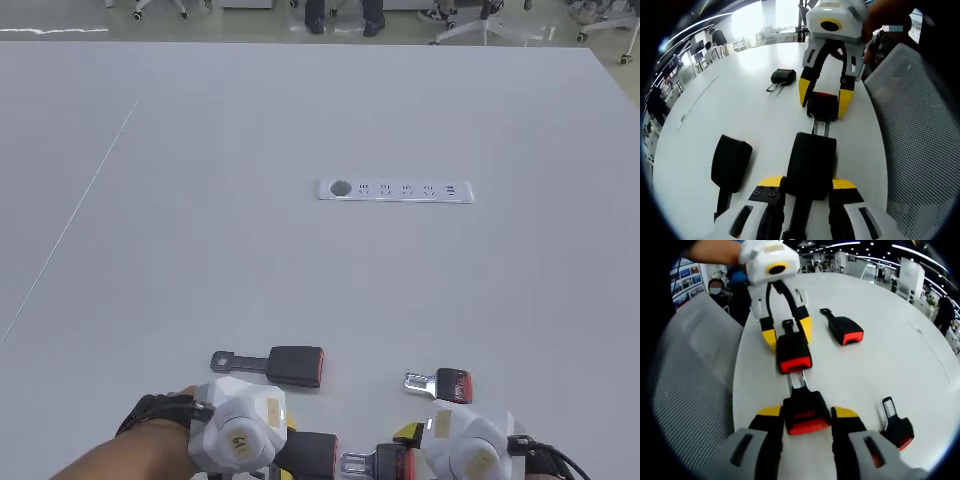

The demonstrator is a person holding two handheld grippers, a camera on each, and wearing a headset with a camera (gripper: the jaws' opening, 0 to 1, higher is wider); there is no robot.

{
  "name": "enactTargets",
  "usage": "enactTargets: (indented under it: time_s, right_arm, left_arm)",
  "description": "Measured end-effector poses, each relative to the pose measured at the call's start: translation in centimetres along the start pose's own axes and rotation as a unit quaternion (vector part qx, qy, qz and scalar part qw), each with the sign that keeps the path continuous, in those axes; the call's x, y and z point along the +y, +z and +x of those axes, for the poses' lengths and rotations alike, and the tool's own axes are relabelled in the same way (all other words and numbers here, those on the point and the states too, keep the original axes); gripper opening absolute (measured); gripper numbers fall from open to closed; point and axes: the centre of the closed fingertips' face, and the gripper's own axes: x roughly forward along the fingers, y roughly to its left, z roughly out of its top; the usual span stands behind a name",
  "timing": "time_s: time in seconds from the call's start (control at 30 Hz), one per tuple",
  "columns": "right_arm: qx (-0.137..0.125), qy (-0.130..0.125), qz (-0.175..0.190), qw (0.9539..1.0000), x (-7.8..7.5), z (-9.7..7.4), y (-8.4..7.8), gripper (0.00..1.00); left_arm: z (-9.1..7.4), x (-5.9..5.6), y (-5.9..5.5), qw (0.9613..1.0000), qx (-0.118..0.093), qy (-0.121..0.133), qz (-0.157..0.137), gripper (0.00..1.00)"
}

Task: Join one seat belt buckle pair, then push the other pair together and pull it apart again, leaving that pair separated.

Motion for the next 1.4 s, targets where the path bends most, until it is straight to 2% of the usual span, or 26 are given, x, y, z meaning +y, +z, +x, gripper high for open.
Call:
enactTargets:
  time_s: [0.2,0.33,0.53,0.83,1.4]
  right_arm:
    - [-0.011,-0.002,0.006,0.9999,0.2,0.6,0.8,0.38]
    - [-0.007,-0.002,0.0,1.0,0.4,1.2,1.3,0.38]
    - [-0.018,-0.002,0.022,0.9996,0.5,1.2,1.3,0.38]
    - [-0.025,-0.008,0.031,0.9992,0.5,1.8,2.2,0.37]
    - [-0.015,-0.006,0.028,0.9995,0.5,2.6,3.7,0.37]
  left_arm:
    - [-0.1,-0.1,-0.1,1.0,0.002,-0.004,0.004,0.35]
    - [0.0,-0.1,-0.1,0.9999,0.009,-0.005,0.011,0.35]
    - [0.0,-0.3,-0.1,0.9998,0.016,-0.003,0.009,0.34]
    - [-0.1,-0.4,0.0,0.9993,0.024,-0.008,0.026,0.33]
    - [-0.3,-0.2,-0.1,0.9979,0.033,-0.025,0.051,0.33]
